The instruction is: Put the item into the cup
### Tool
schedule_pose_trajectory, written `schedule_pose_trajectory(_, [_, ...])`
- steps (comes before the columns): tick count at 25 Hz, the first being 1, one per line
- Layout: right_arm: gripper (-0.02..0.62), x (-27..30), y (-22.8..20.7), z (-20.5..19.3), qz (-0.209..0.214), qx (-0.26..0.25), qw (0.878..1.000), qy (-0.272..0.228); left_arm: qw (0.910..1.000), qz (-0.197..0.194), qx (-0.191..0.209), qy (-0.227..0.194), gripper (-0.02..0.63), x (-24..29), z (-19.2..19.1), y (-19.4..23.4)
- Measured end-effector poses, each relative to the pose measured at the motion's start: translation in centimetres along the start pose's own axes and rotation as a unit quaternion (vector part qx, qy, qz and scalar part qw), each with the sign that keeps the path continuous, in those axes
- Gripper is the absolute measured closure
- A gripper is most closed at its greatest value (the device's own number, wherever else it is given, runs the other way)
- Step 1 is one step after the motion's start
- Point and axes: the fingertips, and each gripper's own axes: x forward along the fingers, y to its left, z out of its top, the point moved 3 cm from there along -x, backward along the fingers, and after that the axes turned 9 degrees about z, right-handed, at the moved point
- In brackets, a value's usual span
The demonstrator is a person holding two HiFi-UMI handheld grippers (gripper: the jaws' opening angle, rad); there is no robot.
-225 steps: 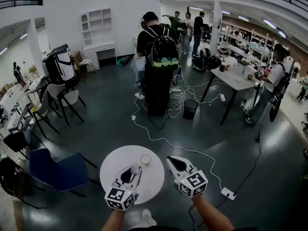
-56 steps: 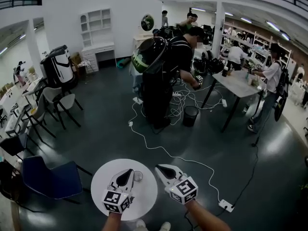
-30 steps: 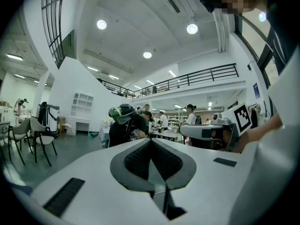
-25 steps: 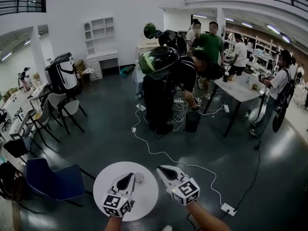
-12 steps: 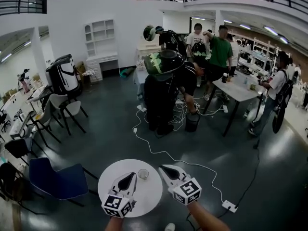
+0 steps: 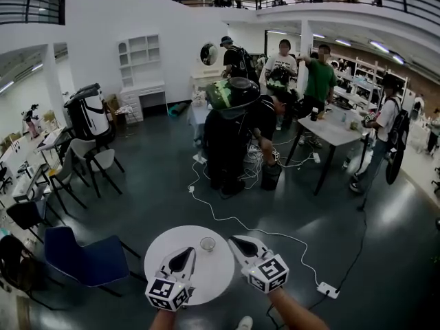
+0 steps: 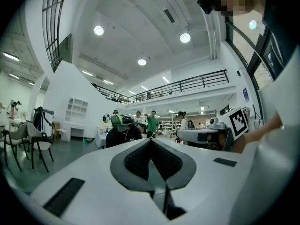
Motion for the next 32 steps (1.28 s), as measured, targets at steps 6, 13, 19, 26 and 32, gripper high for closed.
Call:
schedule_pose_trajectory(6, [0.579, -0.8, 4.1, 0.9, -0.009, -0.006, 1.000, -0.004, 0.9999, -0.011, 0.002, -0.006, 0.591, -4.0, 0.7, -0.2])
schedule_pose_trajectory(13, [0.578, -1.4, 8.4, 1.0, -0.016, -0.013, 1.000, -0.006, 0.9997, -0.022, 0.003, -0.013, 0.591, -8.1, 0.7, 0.1])
schedule_pose_trajectory(19, [0.579, -2.0, 11.7, 1.6, -0.020, -0.019, 1.000, -0.006, 0.9995, -0.026, 0.000, -0.016, 0.591, -11.2, 1.1, 0.1])
schedule_pose_trajectory(26, [0.580, -2.0, 15.2, 1.4, -0.022, -0.018, 1.000, -0.005, 0.9993, -0.032, -0.001, -0.017, 0.591, -14.7, 0.9, 0.6])
schedule_pose_trajectory(32, [0.580, -1.6, 18.4, 1.2, -0.017, -0.013, 1.000, -0.003, 0.9993, -0.032, -0.005, -0.017, 0.591, -17.7, 0.6, 1.4])
